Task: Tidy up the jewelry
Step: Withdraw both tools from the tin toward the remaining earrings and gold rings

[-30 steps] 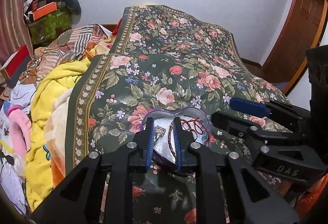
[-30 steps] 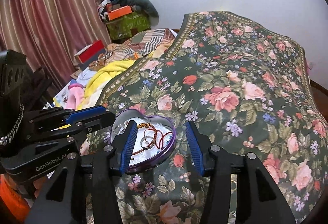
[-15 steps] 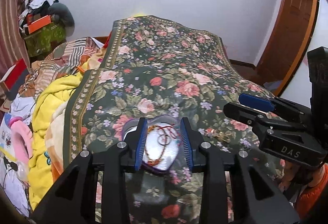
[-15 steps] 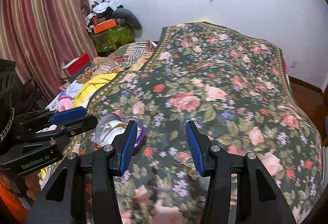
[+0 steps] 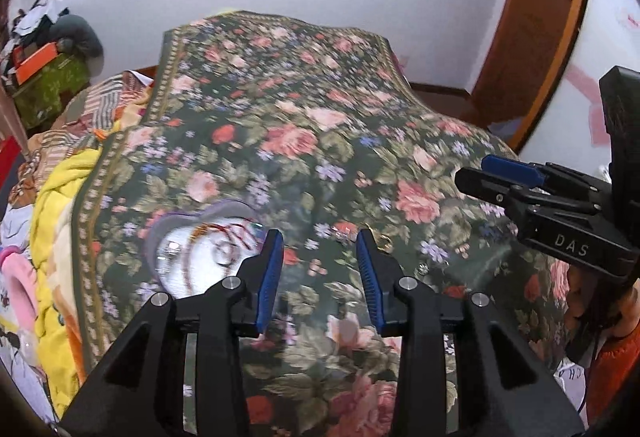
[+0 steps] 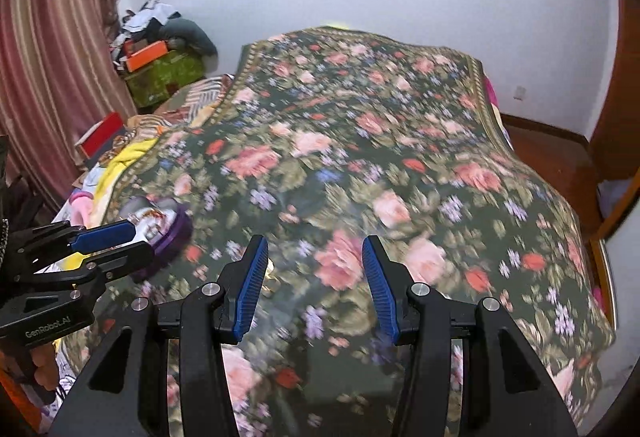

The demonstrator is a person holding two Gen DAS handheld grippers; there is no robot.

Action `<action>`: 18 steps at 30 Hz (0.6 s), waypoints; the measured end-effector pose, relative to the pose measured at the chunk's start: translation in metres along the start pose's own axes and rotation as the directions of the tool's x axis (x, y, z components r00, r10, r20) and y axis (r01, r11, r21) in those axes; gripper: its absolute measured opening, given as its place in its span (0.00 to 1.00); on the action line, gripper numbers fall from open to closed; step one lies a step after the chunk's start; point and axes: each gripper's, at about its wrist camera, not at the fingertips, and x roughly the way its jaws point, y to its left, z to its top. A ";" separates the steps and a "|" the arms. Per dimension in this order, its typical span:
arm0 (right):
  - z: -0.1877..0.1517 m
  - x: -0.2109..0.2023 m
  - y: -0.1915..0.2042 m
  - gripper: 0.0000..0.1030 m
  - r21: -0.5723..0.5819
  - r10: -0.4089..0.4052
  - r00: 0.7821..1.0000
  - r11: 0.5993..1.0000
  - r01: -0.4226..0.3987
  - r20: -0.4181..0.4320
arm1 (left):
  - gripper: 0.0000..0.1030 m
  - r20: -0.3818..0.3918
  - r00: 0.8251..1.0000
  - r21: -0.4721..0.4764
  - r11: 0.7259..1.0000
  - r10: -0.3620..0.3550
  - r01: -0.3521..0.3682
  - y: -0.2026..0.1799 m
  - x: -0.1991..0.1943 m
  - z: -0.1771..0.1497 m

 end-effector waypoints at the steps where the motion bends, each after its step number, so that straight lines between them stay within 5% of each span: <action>1: -0.003 0.001 -0.004 0.44 0.007 -0.003 1.000 1.000 0.003 -0.008 | 0.36 -0.010 1.000 0.009 1.000 -0.004 0.004 -0.004 0.005 -0.001; 14: -0.015 0.016 -0.024 0.44 0.038 -0.008 0.998 0.999 0.011 -0.063 | 0.36 -0.115 0.992 0.055 0.997 -0.052 0.059 -0.020 0.059 -0.009; 18: -0.018 0.021 -0.028 0.44 0.050 0.003 0.997 0.999 0.001 -0.080 | 0.28 -0.135 0.990 0.047 0.997 -0.051 0.058 -0.017 0.076 -0.007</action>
